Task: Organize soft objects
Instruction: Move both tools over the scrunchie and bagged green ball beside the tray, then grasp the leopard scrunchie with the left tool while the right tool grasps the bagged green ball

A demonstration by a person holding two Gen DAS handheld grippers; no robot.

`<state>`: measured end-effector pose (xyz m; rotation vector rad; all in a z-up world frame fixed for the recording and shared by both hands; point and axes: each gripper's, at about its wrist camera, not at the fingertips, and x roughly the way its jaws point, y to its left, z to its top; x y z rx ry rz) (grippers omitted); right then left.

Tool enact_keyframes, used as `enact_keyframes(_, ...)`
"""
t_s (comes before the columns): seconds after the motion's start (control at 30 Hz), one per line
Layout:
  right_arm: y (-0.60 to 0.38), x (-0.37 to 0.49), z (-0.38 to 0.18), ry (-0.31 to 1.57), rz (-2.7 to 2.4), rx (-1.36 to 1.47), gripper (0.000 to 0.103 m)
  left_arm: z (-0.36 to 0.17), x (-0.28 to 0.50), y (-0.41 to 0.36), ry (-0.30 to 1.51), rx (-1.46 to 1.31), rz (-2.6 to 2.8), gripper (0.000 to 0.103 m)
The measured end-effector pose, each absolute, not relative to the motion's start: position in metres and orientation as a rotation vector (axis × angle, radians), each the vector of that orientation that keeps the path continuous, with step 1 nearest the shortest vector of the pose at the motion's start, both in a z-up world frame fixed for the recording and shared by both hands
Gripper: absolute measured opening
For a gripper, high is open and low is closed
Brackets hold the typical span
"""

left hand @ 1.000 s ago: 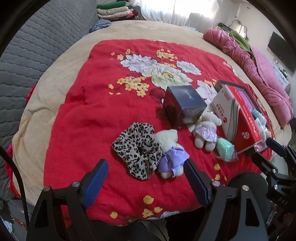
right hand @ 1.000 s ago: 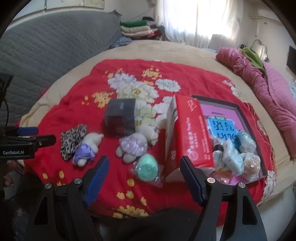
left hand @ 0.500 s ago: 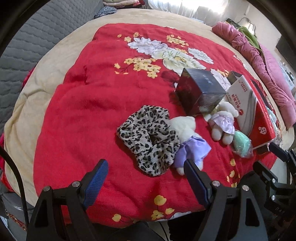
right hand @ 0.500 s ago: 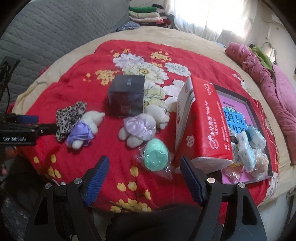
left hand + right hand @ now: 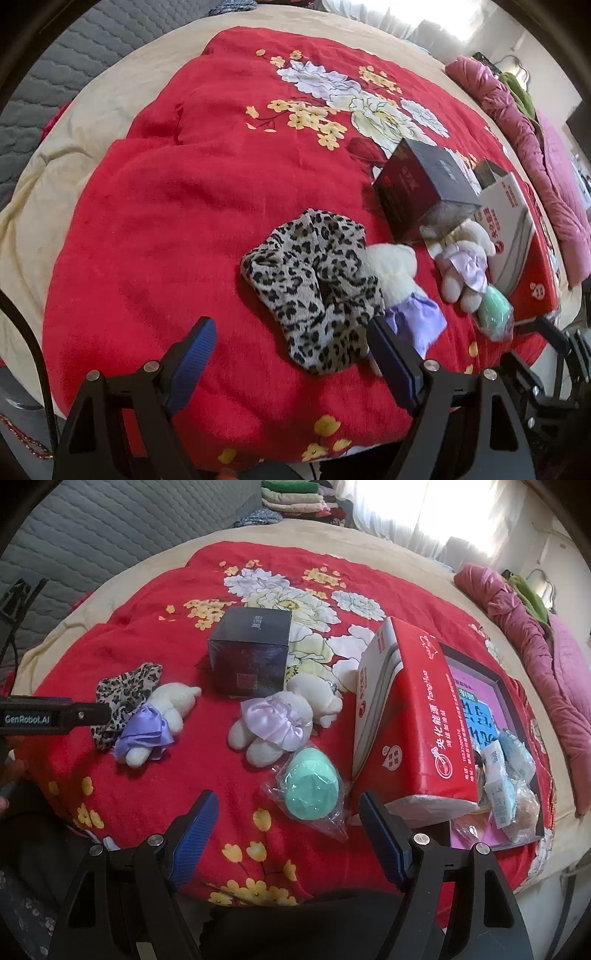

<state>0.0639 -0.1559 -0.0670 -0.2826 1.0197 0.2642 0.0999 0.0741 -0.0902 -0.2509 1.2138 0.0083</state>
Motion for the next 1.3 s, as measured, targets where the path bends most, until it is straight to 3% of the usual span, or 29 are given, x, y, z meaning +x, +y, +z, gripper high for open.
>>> enact_keyframes(0.4, -0.149, 0.075, -0.081, 1.05, 0.217, -0.355, 0.079, -0.108, 0.129, 0.086, 1.217, -0.351, 0.023, 0.083)
enact_keyframes(0.87, -0.121, 0.088, -0.117, 1.011, 0.117, -0.716, 0.079, -0.122, 0.134, 0.09, 1.223, -0.381, 0.01, 0.083)
enact_keyframes(0.97, -0.121, 0.095, -0.121, 1.02, 0.117, -0.727, 0.077, -0.124, 0.135, 0.087, 1.22, -0.355, 0.016, 0.083)
enact_keyframes(1.07, -0.12, 0.1, -0.124, 1.016, 0.109, -0.759, 0.069, -0.125, 0.14, 0.087, 1.232, -0.364, 0.021, 0.083)
enact_keyframes(1.3, -0.123, 0.114, -0.131, 1.02, 0.101, -0.767, 0.047, -0.126, 0.149, 0.096, 1.221, -0.393, 0.065, 0.053)
